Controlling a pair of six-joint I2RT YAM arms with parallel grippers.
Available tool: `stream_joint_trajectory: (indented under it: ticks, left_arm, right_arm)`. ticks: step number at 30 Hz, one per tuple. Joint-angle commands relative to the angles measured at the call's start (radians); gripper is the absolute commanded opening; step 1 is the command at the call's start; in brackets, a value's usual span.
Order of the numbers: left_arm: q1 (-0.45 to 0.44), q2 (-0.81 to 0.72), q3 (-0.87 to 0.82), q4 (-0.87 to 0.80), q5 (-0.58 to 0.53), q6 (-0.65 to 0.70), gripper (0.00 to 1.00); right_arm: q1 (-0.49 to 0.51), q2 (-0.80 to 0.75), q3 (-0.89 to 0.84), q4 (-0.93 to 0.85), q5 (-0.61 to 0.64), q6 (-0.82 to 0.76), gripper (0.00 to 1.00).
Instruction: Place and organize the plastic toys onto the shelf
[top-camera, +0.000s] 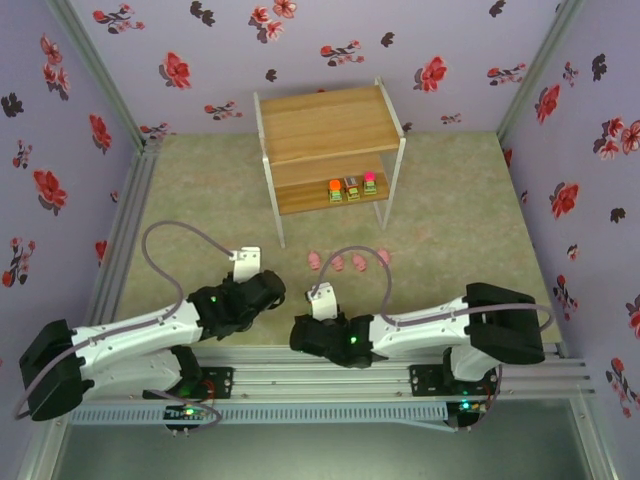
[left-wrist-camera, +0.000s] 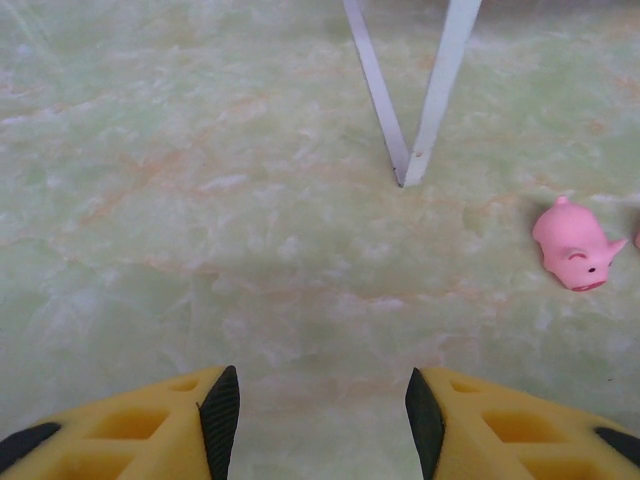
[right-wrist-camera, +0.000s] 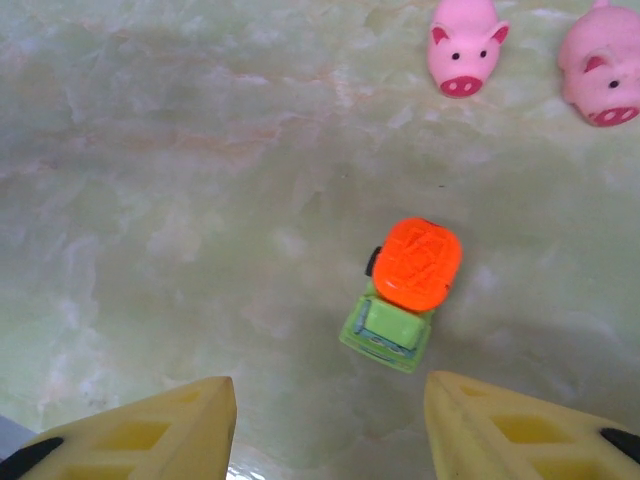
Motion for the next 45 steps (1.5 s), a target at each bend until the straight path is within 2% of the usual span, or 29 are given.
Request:
stream_joint_trajectory:
  ticks: [1,9,21,45]
  left_arm:
    - [0.011,-0.027,-0.019,-0.025,-0.038,-0.037,0.52]
    - [0.023,-0.028,-0.029,-0.025,-0.033,-0.034,0.52]
    - [0.041,-0.031,-0.047,-0.006,-0.018,-0.027,0.53]
    - [0.058,-0.057,-0.089,0.019,0.004,-0.024,0.53]
  right_arm:
    - [0.004,0.033,0.053,-0.055,0.004,0.07,0.53]
    - [-0.033,0.088,0.093,-0.121,-0.03,0.131,0.52]
    - [-0.089,0.152,0.139,-0.143,-0.075,0.137,0.46]
    - [-0.11,0.22,0.188,-0.208,-0.077,0.18,0.48]
